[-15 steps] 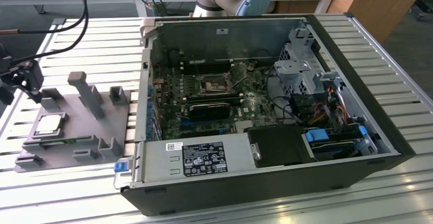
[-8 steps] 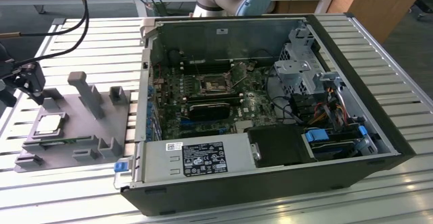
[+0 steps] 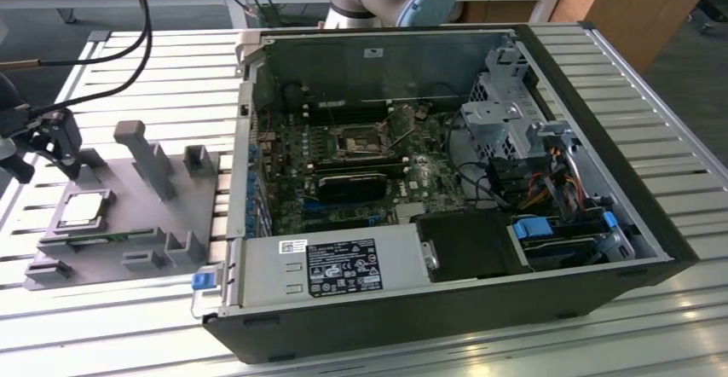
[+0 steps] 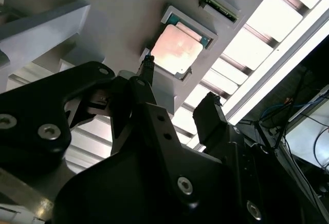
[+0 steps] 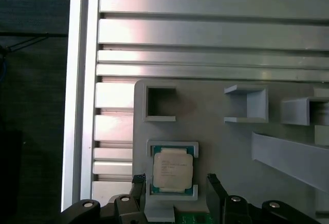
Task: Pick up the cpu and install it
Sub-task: 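Pick up the cpu and move it towards the insertion slot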
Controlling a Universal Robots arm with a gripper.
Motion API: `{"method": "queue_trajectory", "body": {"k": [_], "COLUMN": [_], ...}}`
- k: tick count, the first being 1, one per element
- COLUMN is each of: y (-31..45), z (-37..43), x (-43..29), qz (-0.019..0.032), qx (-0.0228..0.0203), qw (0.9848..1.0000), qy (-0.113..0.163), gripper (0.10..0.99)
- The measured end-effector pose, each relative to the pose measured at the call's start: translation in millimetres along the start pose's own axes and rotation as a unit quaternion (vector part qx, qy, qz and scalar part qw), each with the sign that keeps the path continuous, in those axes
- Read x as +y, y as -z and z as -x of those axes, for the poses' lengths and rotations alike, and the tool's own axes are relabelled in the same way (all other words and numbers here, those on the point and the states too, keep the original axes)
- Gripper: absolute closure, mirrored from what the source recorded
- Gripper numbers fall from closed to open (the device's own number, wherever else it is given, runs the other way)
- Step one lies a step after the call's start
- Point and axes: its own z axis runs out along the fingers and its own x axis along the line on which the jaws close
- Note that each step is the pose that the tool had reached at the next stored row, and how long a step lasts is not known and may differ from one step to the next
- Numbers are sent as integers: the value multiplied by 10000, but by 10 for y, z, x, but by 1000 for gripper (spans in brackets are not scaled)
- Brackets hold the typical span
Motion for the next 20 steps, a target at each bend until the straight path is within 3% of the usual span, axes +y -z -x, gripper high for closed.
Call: {"method": "queue_trajectory", "body": {"k": [20], "y": [-100], "z": [-1], "x": [-18], "qz": [0], "qx": [0], "qw": [10000], "qy": [0], "gripper": [498]}}
